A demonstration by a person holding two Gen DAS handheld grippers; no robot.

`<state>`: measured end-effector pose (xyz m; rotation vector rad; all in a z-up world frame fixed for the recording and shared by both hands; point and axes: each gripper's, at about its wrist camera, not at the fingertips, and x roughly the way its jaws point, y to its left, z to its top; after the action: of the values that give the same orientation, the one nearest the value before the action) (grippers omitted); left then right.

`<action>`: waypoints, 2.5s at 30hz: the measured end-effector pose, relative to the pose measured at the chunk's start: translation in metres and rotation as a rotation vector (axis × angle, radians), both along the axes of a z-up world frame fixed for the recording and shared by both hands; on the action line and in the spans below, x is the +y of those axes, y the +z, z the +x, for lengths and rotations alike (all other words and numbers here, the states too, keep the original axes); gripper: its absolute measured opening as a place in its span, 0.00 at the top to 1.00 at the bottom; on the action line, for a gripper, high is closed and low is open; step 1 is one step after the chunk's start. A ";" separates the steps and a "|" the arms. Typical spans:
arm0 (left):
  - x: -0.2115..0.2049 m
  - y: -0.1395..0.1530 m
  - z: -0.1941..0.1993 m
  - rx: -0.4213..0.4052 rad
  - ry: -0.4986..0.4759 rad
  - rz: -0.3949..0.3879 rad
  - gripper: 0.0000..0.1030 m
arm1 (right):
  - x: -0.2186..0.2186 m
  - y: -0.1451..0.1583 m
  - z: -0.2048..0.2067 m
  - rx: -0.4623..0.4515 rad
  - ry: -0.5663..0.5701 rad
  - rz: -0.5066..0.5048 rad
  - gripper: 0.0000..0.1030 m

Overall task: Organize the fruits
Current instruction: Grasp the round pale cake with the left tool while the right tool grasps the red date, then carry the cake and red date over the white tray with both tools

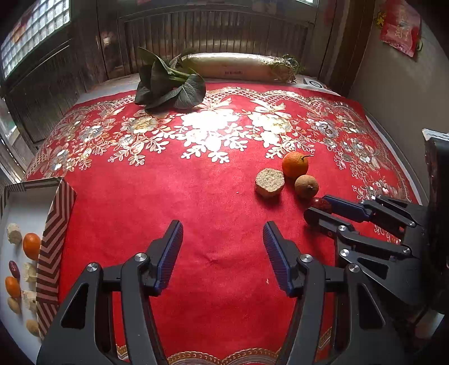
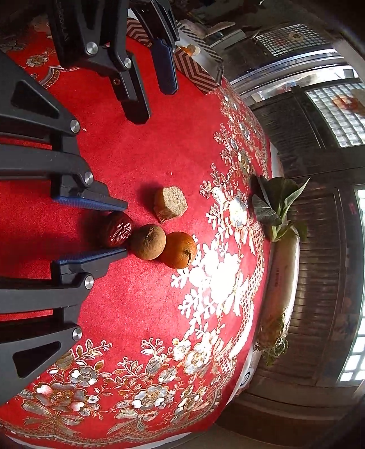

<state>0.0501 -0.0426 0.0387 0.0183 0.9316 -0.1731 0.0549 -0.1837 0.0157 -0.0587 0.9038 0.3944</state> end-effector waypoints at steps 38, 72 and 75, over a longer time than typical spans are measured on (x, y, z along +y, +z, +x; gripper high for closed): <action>0.012 -0.012 -0.013 -0.024 -0.018 -0.009 0.71 | 0.010 0.011 -0.032 -0.021 0.029 0.066 0.75; 0.170 0.027 -0.089 -0.173 0.255 0.037 0.71 | 0.169 0.047 -0.073 -0.084 0.275 0.047 0.75; 0.184 0.030 -0.092 -0.178 0.283 0.037 0.71 | 0.181 0.049 -0.075 -0.088 0.299 0.046 0.75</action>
<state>-0.0423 0.1414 0.0686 -0.0632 0.7499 0.1070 -0.0200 -0.0023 0.0650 -0.1691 0.7999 0.6853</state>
